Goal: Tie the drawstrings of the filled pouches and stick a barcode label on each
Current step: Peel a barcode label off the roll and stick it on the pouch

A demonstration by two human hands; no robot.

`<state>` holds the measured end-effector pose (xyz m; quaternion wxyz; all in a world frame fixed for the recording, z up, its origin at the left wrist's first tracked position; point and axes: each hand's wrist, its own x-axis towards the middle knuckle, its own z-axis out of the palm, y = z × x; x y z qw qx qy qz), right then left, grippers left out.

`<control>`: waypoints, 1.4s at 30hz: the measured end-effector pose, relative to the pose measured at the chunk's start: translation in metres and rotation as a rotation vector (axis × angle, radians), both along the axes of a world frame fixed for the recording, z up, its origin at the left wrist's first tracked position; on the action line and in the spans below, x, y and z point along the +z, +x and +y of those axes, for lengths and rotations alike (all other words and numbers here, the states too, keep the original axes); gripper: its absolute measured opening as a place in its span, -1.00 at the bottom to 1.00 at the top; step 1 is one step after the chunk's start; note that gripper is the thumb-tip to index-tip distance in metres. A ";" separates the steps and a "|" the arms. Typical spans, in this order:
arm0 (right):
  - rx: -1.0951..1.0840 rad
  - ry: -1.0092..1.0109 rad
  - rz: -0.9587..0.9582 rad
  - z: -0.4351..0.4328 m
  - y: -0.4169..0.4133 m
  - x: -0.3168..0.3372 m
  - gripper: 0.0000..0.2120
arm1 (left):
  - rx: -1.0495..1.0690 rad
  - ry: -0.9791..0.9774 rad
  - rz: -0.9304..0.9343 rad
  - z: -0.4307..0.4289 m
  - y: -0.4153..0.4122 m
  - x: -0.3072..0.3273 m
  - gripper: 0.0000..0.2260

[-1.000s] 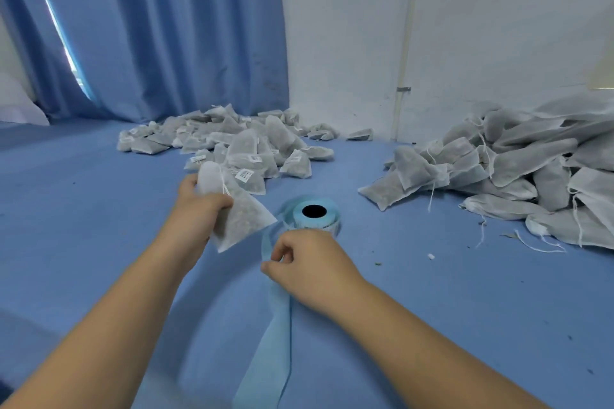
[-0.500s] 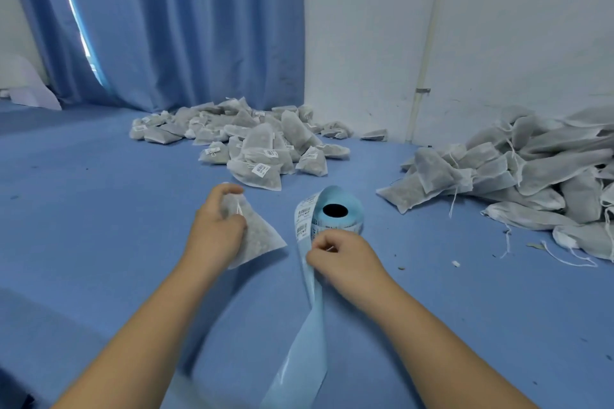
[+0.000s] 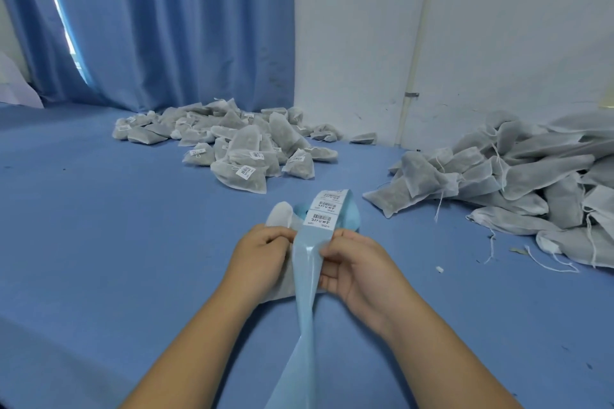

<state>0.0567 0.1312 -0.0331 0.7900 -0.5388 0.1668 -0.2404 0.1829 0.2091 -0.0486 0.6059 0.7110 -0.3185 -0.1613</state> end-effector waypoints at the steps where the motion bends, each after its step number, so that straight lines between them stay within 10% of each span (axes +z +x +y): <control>1: -0.001 -0.003 0.019 0.000 0.001 -0.001 -0.81 | -0.031 -0.030 0.054 0.000 -0.002 0.001 -0.62; 6: -0.022 -0.052 0.151 0.001 0.003 -0.004 -0.85 | -0.109 -0.107 0.317 0.007 -0.009 0.006 -0.86; 14: -0.082 -0.167 0.270 0.004 0.002 -0.003 -0.86 | -0.061 -0.133 0.147 0.009 -0.010 0.002 -0.81; 20: -0.619 -0.866 0.400 -0.004 -0.003 -0.008 -0.80 | -0.034 -0.100 0.024 0.012 -0.009 0.000 -0.82; 25: -0.525 -1.255 0.318 -0.002 -0.004 -0.007 -0.98 | -0.097 -0.067 -0.137 0.012 -0.014 -0.003 -0.83; 42: -0.540 -1.200 0.396 -0.001 -0.003 -0.009 -0.88 | -0.196 -0.087 -0.497 0.016 -0.016 -0.006 -0.80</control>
